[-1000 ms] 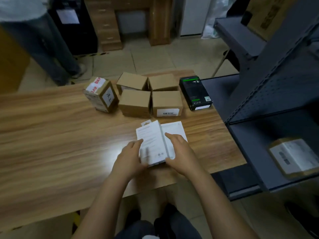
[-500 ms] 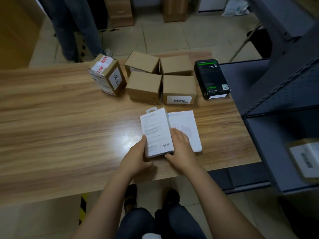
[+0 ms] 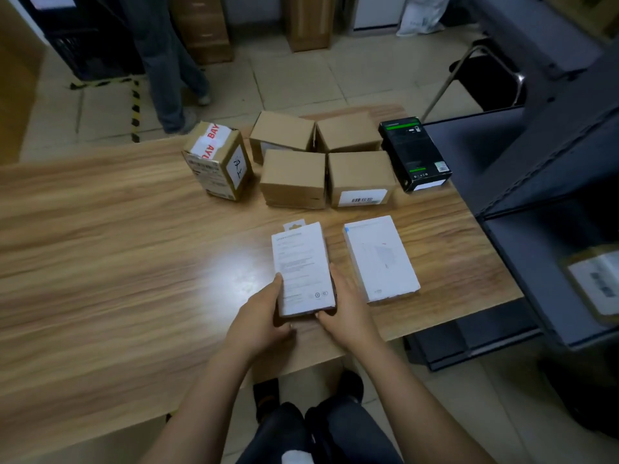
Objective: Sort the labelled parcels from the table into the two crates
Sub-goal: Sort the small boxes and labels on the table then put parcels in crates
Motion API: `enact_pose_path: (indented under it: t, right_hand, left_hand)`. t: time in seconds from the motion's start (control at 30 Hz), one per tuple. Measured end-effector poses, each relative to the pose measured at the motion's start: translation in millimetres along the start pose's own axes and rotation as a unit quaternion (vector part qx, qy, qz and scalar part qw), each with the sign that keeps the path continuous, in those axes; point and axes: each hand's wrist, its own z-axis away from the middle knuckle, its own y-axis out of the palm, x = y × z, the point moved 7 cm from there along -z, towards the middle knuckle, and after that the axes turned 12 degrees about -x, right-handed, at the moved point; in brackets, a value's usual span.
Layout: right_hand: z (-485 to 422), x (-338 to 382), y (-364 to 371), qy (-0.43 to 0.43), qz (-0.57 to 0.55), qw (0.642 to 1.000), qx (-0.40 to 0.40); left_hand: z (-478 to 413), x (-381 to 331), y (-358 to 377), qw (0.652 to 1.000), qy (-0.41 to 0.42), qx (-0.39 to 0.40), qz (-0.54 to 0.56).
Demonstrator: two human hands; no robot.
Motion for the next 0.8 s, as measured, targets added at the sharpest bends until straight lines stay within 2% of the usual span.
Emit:
enact_pose_path:
  t: [0.13, 0.3, 0.43, 0.6, 0.8]
  right_hand:
    - [4, 13, -8, 0.016, 0.002, 1.0, -0.024]
    - [11, 47, -7, -0.024, -0.017, 0.998, -0.05]
    - [17, 75, 6, -0.038, -0.05, 0.997, -0.05]
    - [17, 94, 28, -0.034, -0.074, 0.996, -0.033]
    - [7, 90, 60, -0.007, -0.022, 1.0, 0.002]
  left_hand:
    - [-4, 12, -9, 0.999, 0.04, 0.0, -0.01]
    - [-7, 9, -43, 0.991, 0.114, -0.072, 0.023]
    - [-2, 12, -59, 0.983, 0.16, -0.083, 0.028]
    - [5, 38, -68, 0.985, 0.139, -0.099, 0.017]
    - [11, 81, -75, 0.991, 0.084, -0.103, 0.021]
